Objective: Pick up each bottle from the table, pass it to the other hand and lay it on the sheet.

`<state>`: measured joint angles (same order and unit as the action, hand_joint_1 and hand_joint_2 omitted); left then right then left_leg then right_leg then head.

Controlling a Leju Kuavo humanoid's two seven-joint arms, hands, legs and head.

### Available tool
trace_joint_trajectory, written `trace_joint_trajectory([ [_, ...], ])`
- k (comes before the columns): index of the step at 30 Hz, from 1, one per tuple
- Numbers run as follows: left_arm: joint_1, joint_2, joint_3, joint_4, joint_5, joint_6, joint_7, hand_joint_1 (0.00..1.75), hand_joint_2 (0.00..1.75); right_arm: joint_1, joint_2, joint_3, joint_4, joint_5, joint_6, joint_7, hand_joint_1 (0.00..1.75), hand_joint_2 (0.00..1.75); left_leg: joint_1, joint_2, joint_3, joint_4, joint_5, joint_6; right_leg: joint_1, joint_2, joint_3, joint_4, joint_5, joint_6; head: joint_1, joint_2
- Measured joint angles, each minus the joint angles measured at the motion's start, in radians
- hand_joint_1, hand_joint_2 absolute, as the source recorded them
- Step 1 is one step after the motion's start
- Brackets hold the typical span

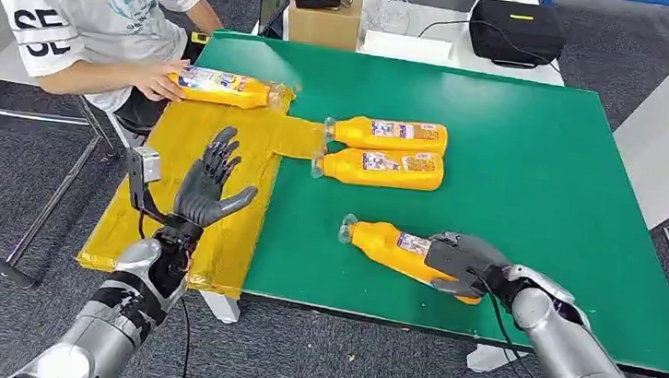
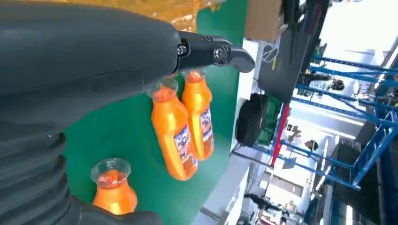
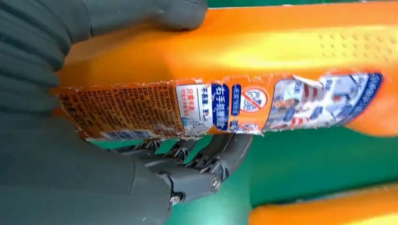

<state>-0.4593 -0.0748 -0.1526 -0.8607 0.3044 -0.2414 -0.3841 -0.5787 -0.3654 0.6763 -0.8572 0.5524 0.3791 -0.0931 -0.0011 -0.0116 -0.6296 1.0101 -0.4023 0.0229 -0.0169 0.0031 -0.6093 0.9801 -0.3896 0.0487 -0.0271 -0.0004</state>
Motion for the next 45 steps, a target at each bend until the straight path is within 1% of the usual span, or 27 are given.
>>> trace_joint_trajectory([
  [3,-0.006,-0.002,-0.009,0.013,0.003,-0.006,-0.001,0.00,1.75,-0.029,-0.023,0.038,0.010,-0.023,0.024,0.004,1.75,1.75,0.000,0.000,0.000,0.000,0.000,0.000,0.000,0.000,0.000,0.000,0.000,0.000,0.000,0.000],
  [6,-0.010,-0.002,-0.010,0.023,0.007,-0.005,-0.002,0.00,1.75,-0.042,-0.034,0.058,0.017,-0.035,0.011,0.014,1.75,1.75,0.000,0.000,0.000,0.000,0.000,0.000,0.000,0.000,0.000,0.000,0.000,0.000,0.000,0.000],
  [7,-0.010,-0.002,-0.010,0.024,0.008,0.004,-0.002,0.00,1.75,-0.044,-0.033,0.060,0.018,-0.045,-0.025,0.033,1.75,1.75,0.000,0.000,0.000,0.000,0.000,0.000,0.000,0.000,0.001,0.000,0.000,0.000,0.000,0.000],
  [10,0.012,0.000,-0.010,0.004,-0.015,0.080,0.000,0.00,1.75,-0.011,0.002,0.034,0.009,-0.087,-0.223,0.107,1.75,1.75,0.000,0.000,-0.001,0.000,0.000,0.000,0.000,0.000,0.000,0.001,0.000,0.000,0.000,0.000],
  [13,0.048,0.000,-0.006,-0.042,-0.060,0.177,0.006,0.00,1.75,0.070,0.069,-0.037,-0.070,-0.085,-0.402,0.105,1.75,1.75,0.002,0.001,-0.003,0.000,0.000,0.000,0.002,0.000,-0.002,0.001,0.000,0.000,0.000,0.000],
  [15,0.063,-0.001,-0.006,-0.065,-0.079,0.207,0.006,0.00,1.75,0.119,0.119,-0.079,-0.131,-0.072,-0.464,0.100,1.75,1.75,0.003,0.002,-0.004,0.000,0.000,-0.001,0.003,0.000,-0.004,0.001,0.000,0.000,-0.001,0.000],
  [17,0.069,-0.005,-0.007,-0.082,-0.085,0.218,0.006,0.00,1.75,0.149,0.156,-0.098,-0.176,-0.068,-0.475,0.093,1.75,1.75,0.003,0.000,-0.005,0.000,0.000,-0.001,0.003,0.000,-0.005,0.002,-0.001,-0.001,0.000,0.000],
  [19,0.075,-0.008,-0.007,-0.093,-0.092,0.229,0.006,0.00,1.75,0.178,0.180,-0.124,-0.210,-0.084,-0.495,0.055,1.75,1.75,0.004,-0.004,-0.007,0.000,0.000,-0.001,0.003,-0.002,-0.005,0.002,-0.001,-0.002,0.000,0.000],
  [22,0.075,-0.013,-0.010,-0.099,-0.093,0.239,0.008,0.00,1.75,0.227,0.240,-0.179,-0.282,-0.102,-0.564,-0.033,1.75,1.75,0.004,-0.003,-0.008,0.000,0.000,-0.001,0.003,-0.002,-0.006,0.002,-0.001,-0.002,0.000,0.000],
  [27,0.066,-0.038,-0.045,-0.098,-0.072,0.217,0.028,0.00,1.75,0.268,0.332,-0.190,-0.365,-0.109,-0.659,-0.125,1.75,1.75,0.003,-0.003,-0.008,0.000,0.000,-0.001,0.003,-0.002,-0.007,0.002,-0.001,-0.002,0.000,0.000],
  [32,0.049,-0.055,-0.098,-0.098,-0.018,0.165,0.054,0.00,1.75,0.250,0.379,-0.183,-0.362,-0.064,-0.737,-0.177,1.75,1.75,0.003,-0.003,-0.009,0.000,0.000,-0.001,0.003,-0.002,-0.007,0.002,-0.001,-0.002,0.000,0.000],
  [34,0.041,-0.061,-0.118,-0.098,0.001,0.151,0.063,0.00,1.75,0.232,0.395,-0.178,-0.344,-0.060,-0.751,-0.196,1.75,1.75,0.003,-0.002,-0.009,0.000,0.000,-0.002,0.003,-0.002,-0.007,0.002,-0.001,-0.002,0.000,0.000],
  [39,0.024,-0.077,-0.167,-0.100,0.039,0.121,0.080,0.00,1.75,0.185,0.433,-0.159,-0.271,-0.068,-0.755,-0.226,1.75,1.75,0.003,-0.003,-0.009,0.000,0.000,-0.002,0.003,-0.002,-0.007,0.002,-0.001,-0.002,0.000,0.000],
  [45,0.019,-0.084,-0.200,-0.112,0.053,0.112,0.085,0.00,1.75,0.156,0.451,-0.142,-0.219,-0.069,-0.738,-0.233,1.75,1.75,0.003,-0.003,-0.009,0.000,0.000,-0.002,0.003,-0.002,-0.007,0.002,-0.001,-0.002,0.000,0.000],
])
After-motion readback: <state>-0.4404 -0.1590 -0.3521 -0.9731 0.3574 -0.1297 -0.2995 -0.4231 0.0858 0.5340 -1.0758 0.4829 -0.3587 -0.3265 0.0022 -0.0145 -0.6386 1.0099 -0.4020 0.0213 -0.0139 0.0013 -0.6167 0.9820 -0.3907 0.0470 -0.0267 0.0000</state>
